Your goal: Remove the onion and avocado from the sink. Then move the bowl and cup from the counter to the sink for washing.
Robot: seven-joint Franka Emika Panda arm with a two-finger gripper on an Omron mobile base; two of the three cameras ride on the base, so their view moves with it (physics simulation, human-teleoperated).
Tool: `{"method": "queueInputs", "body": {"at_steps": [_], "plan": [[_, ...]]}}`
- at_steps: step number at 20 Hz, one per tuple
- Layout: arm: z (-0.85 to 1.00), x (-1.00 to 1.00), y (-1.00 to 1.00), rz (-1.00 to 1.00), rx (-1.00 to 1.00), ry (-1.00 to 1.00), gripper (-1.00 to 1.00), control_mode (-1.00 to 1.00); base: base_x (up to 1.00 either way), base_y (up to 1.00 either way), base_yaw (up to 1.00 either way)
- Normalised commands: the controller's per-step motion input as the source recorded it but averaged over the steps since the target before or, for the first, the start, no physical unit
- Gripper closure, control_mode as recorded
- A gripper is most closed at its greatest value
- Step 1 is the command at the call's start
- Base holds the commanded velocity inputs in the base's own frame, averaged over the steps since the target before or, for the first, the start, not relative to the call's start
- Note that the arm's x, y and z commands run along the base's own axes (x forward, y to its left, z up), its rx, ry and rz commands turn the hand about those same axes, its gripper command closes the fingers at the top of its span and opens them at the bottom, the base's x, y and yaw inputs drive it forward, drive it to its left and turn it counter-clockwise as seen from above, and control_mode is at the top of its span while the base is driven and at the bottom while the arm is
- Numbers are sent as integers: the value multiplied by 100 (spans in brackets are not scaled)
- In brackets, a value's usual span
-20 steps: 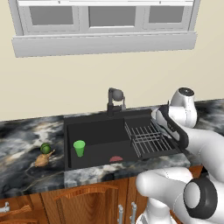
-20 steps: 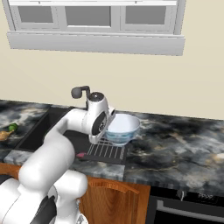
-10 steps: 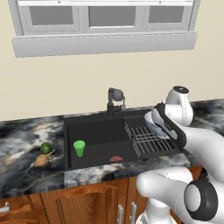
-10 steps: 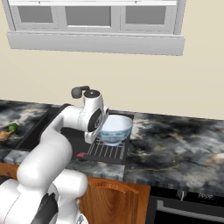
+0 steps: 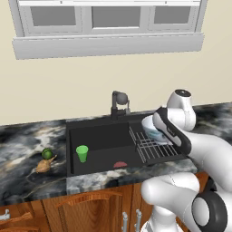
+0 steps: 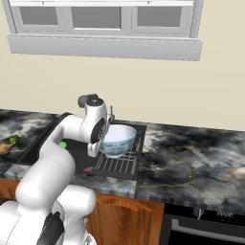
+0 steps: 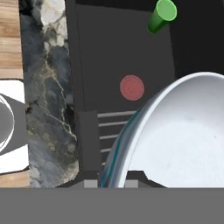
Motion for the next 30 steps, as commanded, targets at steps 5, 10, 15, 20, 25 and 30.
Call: {"method": "queueInputs", "body": {"at_steps": [5, 10, 15, 20, 25, 30], "plan": [[3, -6, 25, 10, 0, 0, 100, -100, 0, 0, 0], [6, -9, 19, 8, 0, 0, 100, -100, 0, 0, 0], [4, -8, 22, 6, 1, 0, 100, -100, 0, 0, 0], [5, -6, 23, 6, 4, 0, 100, -100, 0, 0, 0], [1, -1, 26, 1, 6, 1, 100, -100, 0, 0, 0], [0, 0, 24, 0, 3, 0, 100, -100, 0, 0, 0]]}}
